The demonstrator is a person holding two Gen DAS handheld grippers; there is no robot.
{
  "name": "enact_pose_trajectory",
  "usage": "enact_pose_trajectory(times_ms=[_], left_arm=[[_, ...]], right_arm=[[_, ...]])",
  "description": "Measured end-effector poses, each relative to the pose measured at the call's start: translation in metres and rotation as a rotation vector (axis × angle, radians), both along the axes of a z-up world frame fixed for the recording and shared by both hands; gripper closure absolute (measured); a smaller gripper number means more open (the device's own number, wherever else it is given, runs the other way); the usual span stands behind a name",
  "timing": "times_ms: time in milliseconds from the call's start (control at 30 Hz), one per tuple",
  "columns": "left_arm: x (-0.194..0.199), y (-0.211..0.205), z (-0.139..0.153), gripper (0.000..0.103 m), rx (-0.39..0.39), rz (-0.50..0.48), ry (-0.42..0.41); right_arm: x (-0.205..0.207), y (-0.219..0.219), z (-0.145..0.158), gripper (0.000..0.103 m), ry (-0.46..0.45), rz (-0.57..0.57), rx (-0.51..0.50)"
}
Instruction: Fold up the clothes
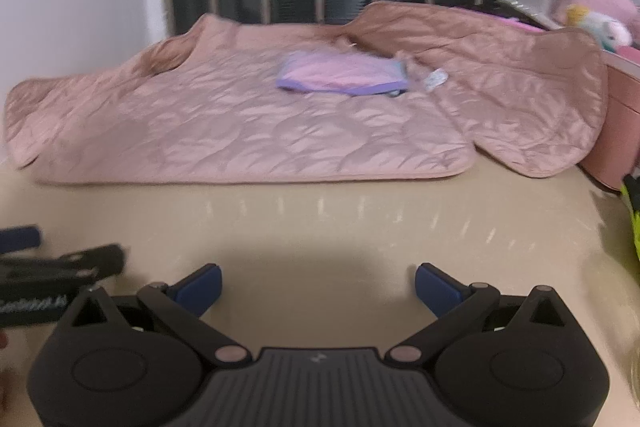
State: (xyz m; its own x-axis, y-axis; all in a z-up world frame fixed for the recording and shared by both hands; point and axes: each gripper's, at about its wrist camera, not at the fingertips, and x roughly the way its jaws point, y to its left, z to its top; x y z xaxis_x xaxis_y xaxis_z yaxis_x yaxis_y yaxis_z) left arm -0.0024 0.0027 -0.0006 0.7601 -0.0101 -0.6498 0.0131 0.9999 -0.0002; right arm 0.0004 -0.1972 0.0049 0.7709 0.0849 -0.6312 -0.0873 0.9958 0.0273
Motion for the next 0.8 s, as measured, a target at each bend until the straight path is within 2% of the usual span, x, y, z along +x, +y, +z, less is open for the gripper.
enact_pose_trajectory(times_ms=[67, 133, 267, 367, 400, 433, 500, 533, 600, 667, 733, 800], left_arm=[[-0.004, 0.002, 0.008, 0.007, -0.028, 0.001, -0.045], [-0.004, 0.005, 0.020, 0.007, -0.068, 0.005, -0.093], [0.022, 0.009, 0.048, 0.007, -0.149, -0.022, -0.133], [0.058, 0.000, 0.060, 0.007, -0.110, -0.056, -0.135], [0.072, -0.004, 0.063, 0.007, -0.093, -0.068, -0.134], [0.089, -0.010, 0.064, 0.007, -0.091, -0.087, -0.131], [0.125, -0.019, 0.063, 0.007, -0.132, -0.108, -0.102], [0.143, -0.023, 0.061, 0.008, -0.158, -0.105, -0.084], [0.180, -0.035, 0.053, 0.016, -0.193, -0.110, -0.049], [0.214, -0.051, 0.039, 0.023, -0.200, -0.155, -0.008], [0.241, -0.066, 0.027, 0.029, -0.175, -0.170, 0.030], [0.257, -0.072, 0.018, 0.038, -0.175, -0.161, 0.056]], right_arm=[[-0.007, -0.007, 0.005, 0.005, -0.068, 0.001, 0.033], [-0.006, -0.012, 0.013, 0.010, -0.092, -0.001, 0.045], [0.020, -0.027, 0.039, 0.011, -0.164, -0.007, 0.066], [0.060, -0.035, 0.050, 0.011, -0.191, 0.031, 0.011], [0.076, -0.037, 0.052, 0.013, -0.189, 0.039, -0.010], [0.096, -0.040, 0.053, 0.018, -0.176, 0.039, -0.013], [0.134, -0.048, 0.053, 0.026, -0.147, 0.028, 0.004], [0.153, -0.052, 0.052, 0.027, -0.135, 0.016, 0.023], [0.187, -0.057, 0.047, 0.028, -0.101, 0.003, 0.035], [0.214, -0.062, 0.038, 0.029, -0.074, 0.004, 0.048], [0.234, -0.068, 0.031, 0.048, -0.051, -0.009, 0.069], [0.252, -0.076, 0.023, 0.056, -0.022, -0.027, 0.088]])
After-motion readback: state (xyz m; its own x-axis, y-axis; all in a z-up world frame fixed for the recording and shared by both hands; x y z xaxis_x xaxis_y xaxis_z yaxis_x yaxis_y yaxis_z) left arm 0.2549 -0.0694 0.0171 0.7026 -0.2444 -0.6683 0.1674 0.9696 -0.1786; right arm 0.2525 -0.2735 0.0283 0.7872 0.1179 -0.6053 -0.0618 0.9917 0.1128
